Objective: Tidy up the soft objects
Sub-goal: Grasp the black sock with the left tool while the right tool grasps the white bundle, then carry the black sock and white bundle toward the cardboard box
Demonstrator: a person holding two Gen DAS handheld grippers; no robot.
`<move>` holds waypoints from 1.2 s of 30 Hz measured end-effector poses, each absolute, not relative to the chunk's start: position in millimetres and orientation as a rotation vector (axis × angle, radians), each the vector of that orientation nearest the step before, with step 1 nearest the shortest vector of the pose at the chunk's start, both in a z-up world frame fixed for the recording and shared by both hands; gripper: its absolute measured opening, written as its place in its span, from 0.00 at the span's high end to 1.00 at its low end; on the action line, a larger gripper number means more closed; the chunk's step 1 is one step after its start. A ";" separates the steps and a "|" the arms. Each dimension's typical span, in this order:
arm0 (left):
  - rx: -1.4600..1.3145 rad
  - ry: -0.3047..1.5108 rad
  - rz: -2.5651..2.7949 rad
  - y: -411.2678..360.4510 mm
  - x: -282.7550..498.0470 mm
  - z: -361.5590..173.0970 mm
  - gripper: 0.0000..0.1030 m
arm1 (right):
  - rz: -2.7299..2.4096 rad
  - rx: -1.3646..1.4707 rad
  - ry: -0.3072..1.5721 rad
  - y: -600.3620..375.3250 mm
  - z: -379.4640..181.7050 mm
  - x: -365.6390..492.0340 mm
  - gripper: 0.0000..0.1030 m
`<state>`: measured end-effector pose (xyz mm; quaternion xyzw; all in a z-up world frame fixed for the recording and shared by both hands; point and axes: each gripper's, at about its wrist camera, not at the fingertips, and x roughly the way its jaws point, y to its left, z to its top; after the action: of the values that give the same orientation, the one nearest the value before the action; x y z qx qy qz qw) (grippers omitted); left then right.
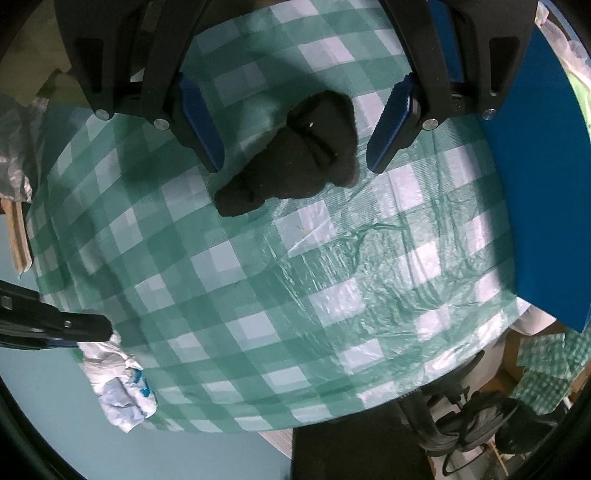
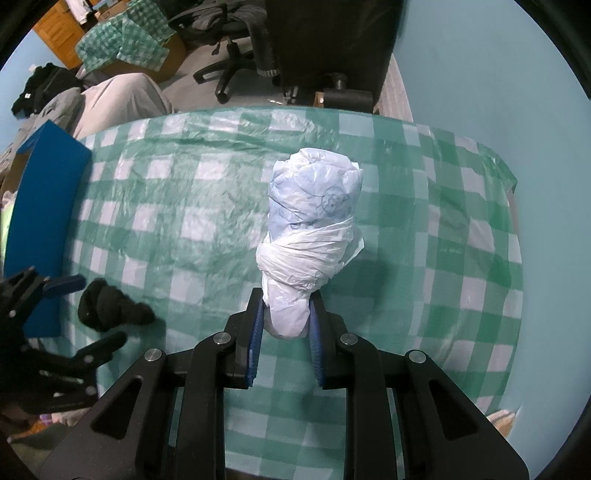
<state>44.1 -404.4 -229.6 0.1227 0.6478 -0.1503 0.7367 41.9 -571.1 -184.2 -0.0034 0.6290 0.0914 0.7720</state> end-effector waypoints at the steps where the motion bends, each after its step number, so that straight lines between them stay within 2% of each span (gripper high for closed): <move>1: 0.276 1.420 -0.333 -405.6 43.6 -230.9 0.23 | 0.199 -0.003 1.364 -570.2 -183.4 40.0 0.80; 5: 0.309 1.410 -0.351 -410.1 40.9 -237.0 0.32 | 0.201 0.008 1.364 -568.3 -179.9 31.6 0.80; 7: 0.323 1.420 -0.352 -409.9 40.7 -241.4 0.51 | 0.202 0.014 1.365 -567.5 -178.1 28.1 0.80; 8: 0.327 1.426 -0.346 -409.2 41.2 -243.6 0.54 | 0.202 0.015 1.364 -567.7 -177.3 26.7 0.80; 13: 0.278 1.414 -0.333 -401.3 42.6 -239.2 0.63 | 0.214 0.003 1.362 -560.9 -175.5 19.8 0.80; 21: 0.164 1.401 -0.297 -382.0 53.0 -223.5 0.65 | 0.245 -0.024 1.349 -545.0 -167.0 16.2 0.80; 36: 0.107 1.317 -0.253 -362.4 53.2 -162.0 0.65 | 0.298 -0.065 1.303 -517.1 -126.7 23.7 0.80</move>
<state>53.2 -362.4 -162.0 0.0495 0.6099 -0.1172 0.7822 23.7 -517.1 -126.7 -0.0301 0.6040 0.1383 0.7843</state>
